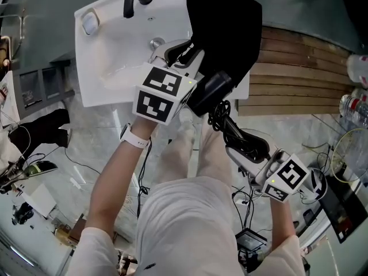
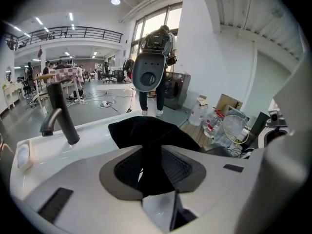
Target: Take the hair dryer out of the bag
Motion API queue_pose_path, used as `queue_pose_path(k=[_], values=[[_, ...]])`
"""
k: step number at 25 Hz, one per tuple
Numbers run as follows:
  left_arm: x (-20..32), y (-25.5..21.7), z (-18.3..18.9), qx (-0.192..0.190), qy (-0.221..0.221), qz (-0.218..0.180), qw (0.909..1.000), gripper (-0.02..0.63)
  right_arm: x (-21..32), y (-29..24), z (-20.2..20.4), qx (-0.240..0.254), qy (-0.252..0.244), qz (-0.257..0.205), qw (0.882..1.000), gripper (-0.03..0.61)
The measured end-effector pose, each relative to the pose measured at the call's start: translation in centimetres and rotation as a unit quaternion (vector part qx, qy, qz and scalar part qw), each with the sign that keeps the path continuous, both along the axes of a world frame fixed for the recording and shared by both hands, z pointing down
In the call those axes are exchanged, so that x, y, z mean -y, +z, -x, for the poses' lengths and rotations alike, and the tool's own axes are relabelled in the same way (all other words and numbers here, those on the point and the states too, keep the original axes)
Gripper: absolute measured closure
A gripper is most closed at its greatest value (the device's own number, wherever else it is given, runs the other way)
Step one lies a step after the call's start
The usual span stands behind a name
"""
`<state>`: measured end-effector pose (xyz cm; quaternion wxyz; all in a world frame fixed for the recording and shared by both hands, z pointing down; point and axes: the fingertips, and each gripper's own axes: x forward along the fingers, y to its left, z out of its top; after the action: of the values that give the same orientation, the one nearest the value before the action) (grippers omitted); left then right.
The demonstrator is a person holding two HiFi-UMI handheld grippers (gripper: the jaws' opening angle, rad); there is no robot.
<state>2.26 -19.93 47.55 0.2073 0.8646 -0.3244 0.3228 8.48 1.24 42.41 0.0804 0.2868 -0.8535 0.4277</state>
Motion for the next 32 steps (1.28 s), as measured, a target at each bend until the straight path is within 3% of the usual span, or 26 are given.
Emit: queue_pose_path(k=[6, 15, 24, 32], values=[[-2.3, -1.8, 0.5, -0.016, 0.003, 0.002, 0.9999, 0.489, -1.6, -0.9, -0.2, -0.006, 0.021, -0.003, 1.0, 0.382], [-5.2, -6.3, 3.3, -0.044, -0.045, -0.014, 0.9979, 0.493, -1.7, -3.6, -0.6, -0.008, 0.077, -0.023, 0.997, 0.382], [-8.6, -12.1, 6.2, -0.082, -0.085, -0.039, 0.9922, 0.587, -1.9, -8.7, -0.2, -0.001, 0.133, -0.06, 0.989, 0.382], [-12.2, -16.0, 9.8, -0.107, -0.103, -0.052, 0.9875, 0.606, -1.7, -12.7, 0.9, 0.017, 0.191, -0.082, 0.978, 0.382]])
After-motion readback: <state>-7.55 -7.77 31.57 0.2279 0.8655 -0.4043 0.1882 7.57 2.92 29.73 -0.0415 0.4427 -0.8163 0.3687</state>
